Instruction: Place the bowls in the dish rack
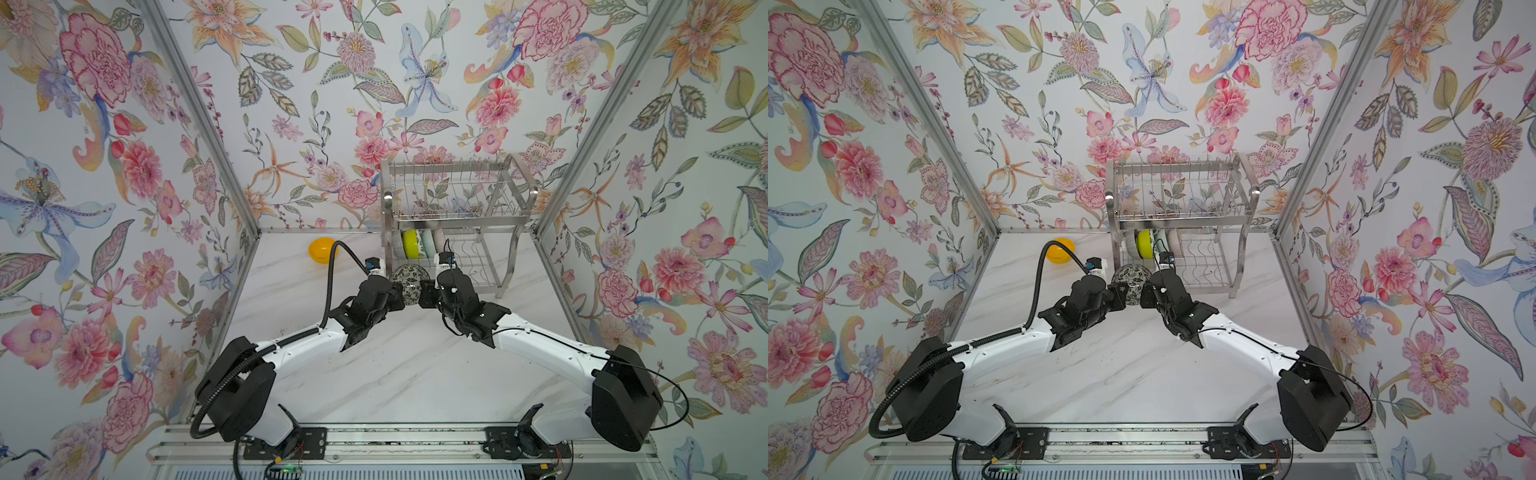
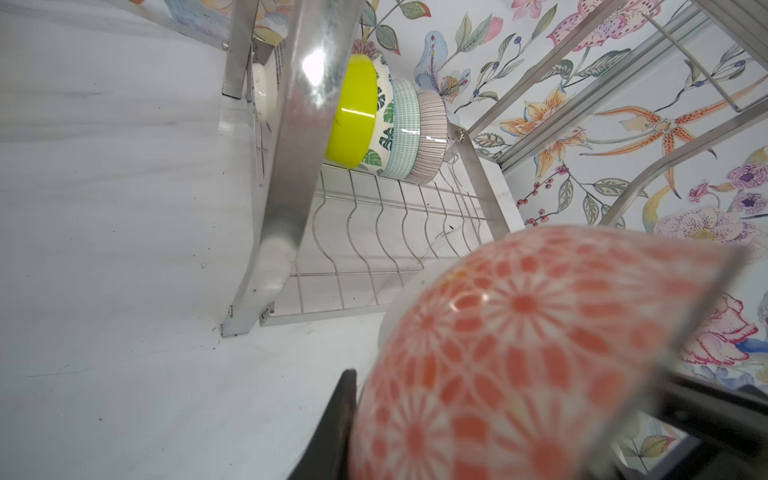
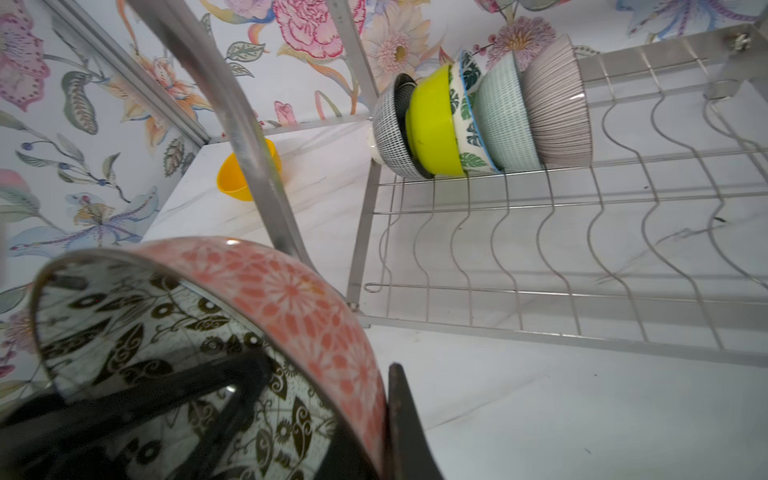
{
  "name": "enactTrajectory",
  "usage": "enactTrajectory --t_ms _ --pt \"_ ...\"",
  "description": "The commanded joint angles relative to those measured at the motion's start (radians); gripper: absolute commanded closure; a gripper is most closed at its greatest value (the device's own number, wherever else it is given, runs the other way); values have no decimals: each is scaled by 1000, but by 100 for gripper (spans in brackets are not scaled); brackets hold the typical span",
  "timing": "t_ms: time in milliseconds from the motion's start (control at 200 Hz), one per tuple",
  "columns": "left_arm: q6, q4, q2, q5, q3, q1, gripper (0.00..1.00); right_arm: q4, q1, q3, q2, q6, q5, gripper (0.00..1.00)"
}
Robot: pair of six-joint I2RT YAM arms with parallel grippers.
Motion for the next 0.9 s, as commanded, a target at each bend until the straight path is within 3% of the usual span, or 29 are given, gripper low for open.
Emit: enactTrajectory --t_ms 0,75,225,450,580,711,896 --pt "-16 27 -1 25 -14 -4 75 110 14 12 -42 7 -39 100" --pt "-15 25 -3 24 -13 -4 76 112 18 12 -40 6 -34 100" --pt "-14 25 -22 9 -21 -4 97 92 21 23 -32 12 -19 100" --pt "-13 14 -41 -14 -35 -4 100 51 20 41 -18 32 -3 100" --pt "-5 3 -43 -28 -36 -4 100 47 19 38 -9 49 -25 92" --pt "12 -24 -42 -59 -18 -4 100 40 7 41 -7 79 -75 72" --pt "44 -69 -28 -127 20 -5 100 46 -46 43 -18 152 -188 56"
